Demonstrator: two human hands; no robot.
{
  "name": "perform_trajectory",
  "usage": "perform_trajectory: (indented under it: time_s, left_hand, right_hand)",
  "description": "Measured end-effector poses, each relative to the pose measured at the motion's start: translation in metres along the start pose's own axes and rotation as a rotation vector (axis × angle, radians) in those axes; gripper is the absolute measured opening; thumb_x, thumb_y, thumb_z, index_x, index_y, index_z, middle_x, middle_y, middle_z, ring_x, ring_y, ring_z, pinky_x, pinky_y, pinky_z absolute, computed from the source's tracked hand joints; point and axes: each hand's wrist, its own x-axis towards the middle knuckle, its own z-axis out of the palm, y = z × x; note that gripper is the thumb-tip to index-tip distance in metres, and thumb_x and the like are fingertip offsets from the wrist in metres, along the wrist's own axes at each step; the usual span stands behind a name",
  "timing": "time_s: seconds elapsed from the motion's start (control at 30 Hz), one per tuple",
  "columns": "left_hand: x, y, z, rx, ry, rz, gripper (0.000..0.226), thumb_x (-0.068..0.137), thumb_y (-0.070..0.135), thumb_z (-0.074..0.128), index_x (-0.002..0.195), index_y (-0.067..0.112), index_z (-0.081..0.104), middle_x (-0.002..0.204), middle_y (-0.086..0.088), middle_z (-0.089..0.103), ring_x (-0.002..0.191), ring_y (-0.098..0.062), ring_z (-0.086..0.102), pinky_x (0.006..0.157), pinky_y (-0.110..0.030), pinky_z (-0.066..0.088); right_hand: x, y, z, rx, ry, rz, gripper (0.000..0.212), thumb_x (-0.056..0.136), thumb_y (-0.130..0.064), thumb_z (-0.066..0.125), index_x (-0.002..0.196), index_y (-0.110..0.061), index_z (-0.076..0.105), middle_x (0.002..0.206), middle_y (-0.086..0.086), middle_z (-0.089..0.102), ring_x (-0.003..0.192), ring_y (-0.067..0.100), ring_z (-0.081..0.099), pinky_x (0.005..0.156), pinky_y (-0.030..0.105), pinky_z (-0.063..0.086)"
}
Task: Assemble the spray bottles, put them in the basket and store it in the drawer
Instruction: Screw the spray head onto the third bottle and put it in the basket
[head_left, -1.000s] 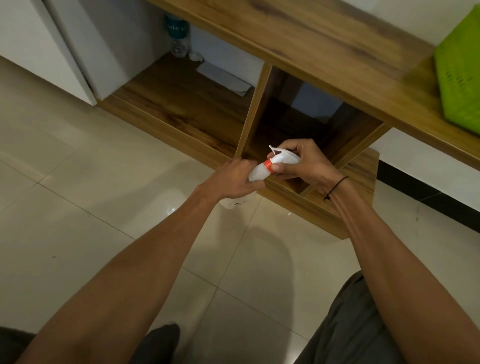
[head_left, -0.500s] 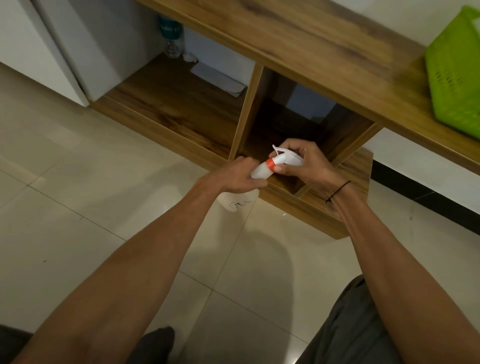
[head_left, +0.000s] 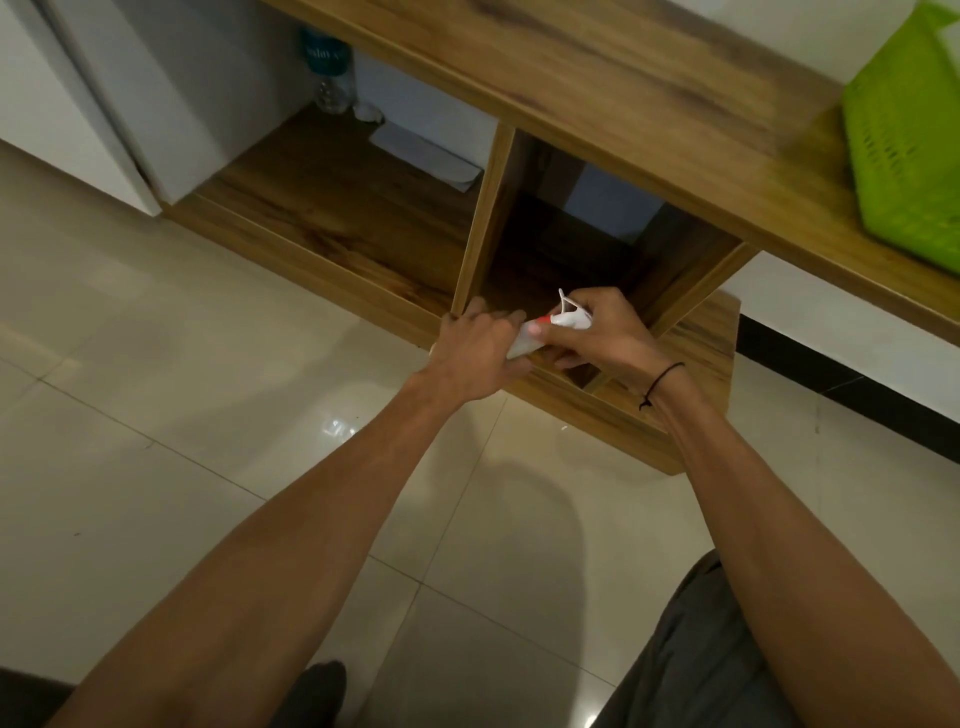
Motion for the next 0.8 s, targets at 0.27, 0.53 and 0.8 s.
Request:
perform_trajectory:
  time_s: [0.27, 0.53, 0.8]
  left_hand:
    - [-0.001, 0.006, -0.003, 0.009, 0.015, -0.035, 0.044, 0.095, 0.039, 0.067, 0.133, 0.02, 0.056, 0.132, -0.004, 0.067, 0.133, -0.031, 0.048, 0.103, -0.057, 0.044]
    - [-0.001, 0.01, 0.002, -0.104, 0.183, -0.082, 0.054, 0.09, 0.053, 0.073, 0.134, 0.024, 0.062, 0.134, 0.001, 0.066, 0.129, -0.024, 0.053, 0.103, -0.05, 0.048]
    - [-0.033, -0.038, -0.006, -1.16, 0.182, -0.582, 0.066, 0.095, 0.075, 0.047, 0.139, 0.027, 0.058, 0.131, 0.005, 0.065, 0.126, -0.028, 0.064, 0.08, -0.034, 0.061]
  right_hand:
    - [-0.001, -0.007, 0.002, 0.022, -0.011, -0.022, 0.036, 0.085, -0.025, 0.086, 0.105, 0.001, 0.07, 0.091, 0.019, 0.078, 0.08, 0.031, 0.08, 0.078, 0.054, 0.066]
    - [-0.003, 0.0, 0.003, -0.066, 0.112, -0.092, 0.034, 0.083, -0.037, 0.085, 0.098, -0.012, 0.068, 0.083, 0.006, 0.077, 0.069, 0.018, 0.079, 0.067, 0.035, 0.068]
    - [-0.011, 0.004, -0.01, 0.077, 0.128, -0.087, 0.024, 0.088, -0.029, 0.083, 0.101, -0.013, 0.07, 0.077, 0.006, 0.079, 0.069, 0.019, 0.08, 0.067, 0.032, 0.067]
